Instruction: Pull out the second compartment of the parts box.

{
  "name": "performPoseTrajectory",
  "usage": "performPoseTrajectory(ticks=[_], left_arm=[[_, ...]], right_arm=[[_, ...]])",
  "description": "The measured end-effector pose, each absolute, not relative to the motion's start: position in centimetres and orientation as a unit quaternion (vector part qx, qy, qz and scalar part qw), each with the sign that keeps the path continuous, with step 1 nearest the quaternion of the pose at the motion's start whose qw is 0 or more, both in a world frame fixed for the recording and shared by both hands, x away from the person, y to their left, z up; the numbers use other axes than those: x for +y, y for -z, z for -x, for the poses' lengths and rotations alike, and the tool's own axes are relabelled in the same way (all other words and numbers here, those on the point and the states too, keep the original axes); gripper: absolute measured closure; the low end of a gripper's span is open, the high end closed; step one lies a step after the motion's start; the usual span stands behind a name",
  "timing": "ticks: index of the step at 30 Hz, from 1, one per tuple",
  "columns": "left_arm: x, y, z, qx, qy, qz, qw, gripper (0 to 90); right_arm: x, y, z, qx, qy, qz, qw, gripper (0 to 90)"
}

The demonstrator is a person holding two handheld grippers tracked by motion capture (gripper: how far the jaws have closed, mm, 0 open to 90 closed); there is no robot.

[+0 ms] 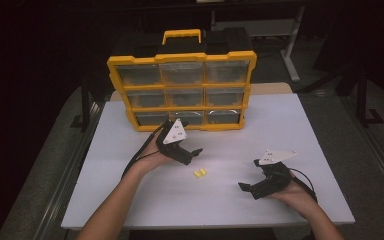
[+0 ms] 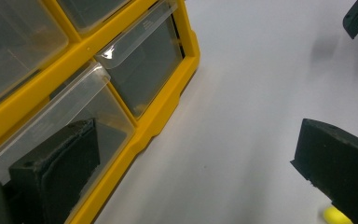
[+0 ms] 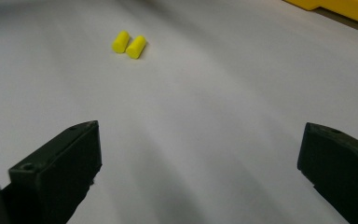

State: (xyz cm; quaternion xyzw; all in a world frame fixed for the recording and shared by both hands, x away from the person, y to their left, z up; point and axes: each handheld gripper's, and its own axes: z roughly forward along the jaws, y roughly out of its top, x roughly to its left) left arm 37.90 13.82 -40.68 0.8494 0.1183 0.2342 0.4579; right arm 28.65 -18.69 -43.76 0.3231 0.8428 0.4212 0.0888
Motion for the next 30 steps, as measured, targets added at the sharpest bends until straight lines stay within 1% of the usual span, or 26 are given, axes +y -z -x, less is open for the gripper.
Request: performPoseTrajectory(ticks=[30], left_arm=[[13.67, 40.67, -37.52, 0.082, -0.281, -0.854, 0.431, 0.0]], right_arm=[[-18.68, 43.78, -28.63, 0.843, -0.421, -0.323, 0.088, 0.0]])
